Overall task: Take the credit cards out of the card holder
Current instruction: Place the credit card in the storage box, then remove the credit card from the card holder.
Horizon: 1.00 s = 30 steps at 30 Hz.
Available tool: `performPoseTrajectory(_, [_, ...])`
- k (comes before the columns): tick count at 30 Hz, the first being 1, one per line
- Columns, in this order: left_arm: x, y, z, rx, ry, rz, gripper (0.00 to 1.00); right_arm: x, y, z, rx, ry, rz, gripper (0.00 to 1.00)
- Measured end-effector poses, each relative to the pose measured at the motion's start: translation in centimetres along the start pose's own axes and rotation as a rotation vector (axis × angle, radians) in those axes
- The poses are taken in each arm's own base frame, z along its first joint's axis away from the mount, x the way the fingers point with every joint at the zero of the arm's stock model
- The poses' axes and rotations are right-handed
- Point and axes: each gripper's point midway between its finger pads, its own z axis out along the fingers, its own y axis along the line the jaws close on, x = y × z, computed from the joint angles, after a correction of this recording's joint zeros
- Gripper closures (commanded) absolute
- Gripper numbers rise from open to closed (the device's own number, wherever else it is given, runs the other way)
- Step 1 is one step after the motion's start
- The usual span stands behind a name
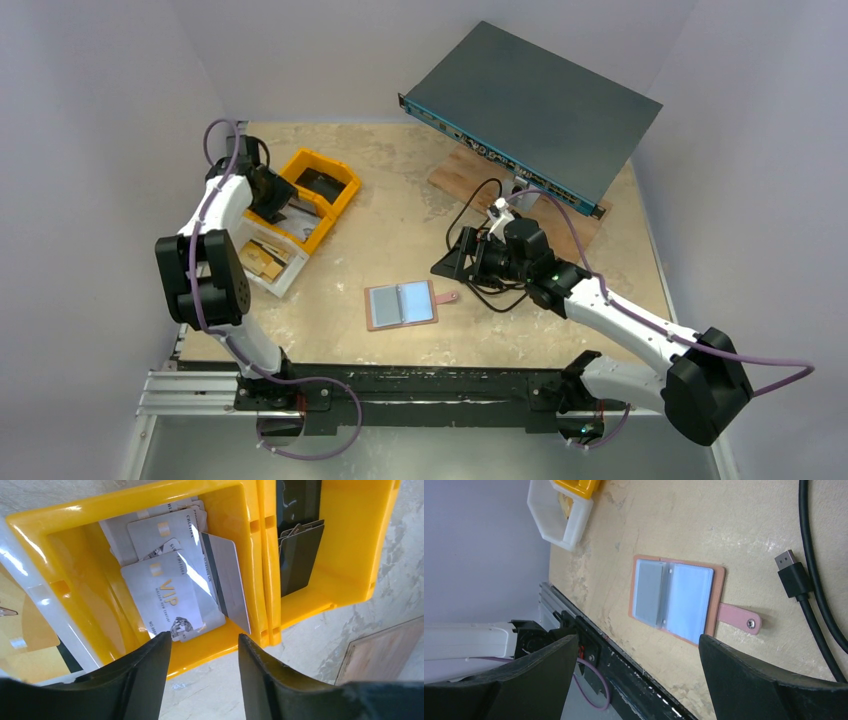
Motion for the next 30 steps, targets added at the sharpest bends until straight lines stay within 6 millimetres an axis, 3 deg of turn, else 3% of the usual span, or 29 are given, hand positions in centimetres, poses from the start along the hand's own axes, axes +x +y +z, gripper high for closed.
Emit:
performPoseTrajectory(5, [-0.5,-0.6,-1.6,0.03,-0.027,0.003,0.39,0.0,-0.1,0.1,0.002,0.001,-0.002,0.08])
performPoseTrajectory(12, [0.0,-1.4,-6.4,0.115,-0.07,0.053,0.35,1.8,-1.1,1.7,0.086,0.044,-0.06,0.1])
performPoseTrajectory(15, [2.0,-1.5,-8.1,0.147,-0.055,0.114,0.35,3.3,0.0,3.1,0.122,0.082,-0.131,0.14])
performPoseTrajectory(21, [8.8,-0.4,-10.5,0.196,0.042,0.288,0.35,5.3,2.3,6.9,0.183,0.117,-0.261,0.25])
performPoseTrajectory(25, [11.8,2.0,-11.1,0.194,0.1,0.335,0.35,6.9,2.0,10.0,0.269,0.153,-0.329,0.35])
performPoseTrajectory(30, [14.0,4.9,-11.8,0.189,0.138,0.353,0.35,9.2,0.6,12.7,0.373,0.208,-0.393,0.42])
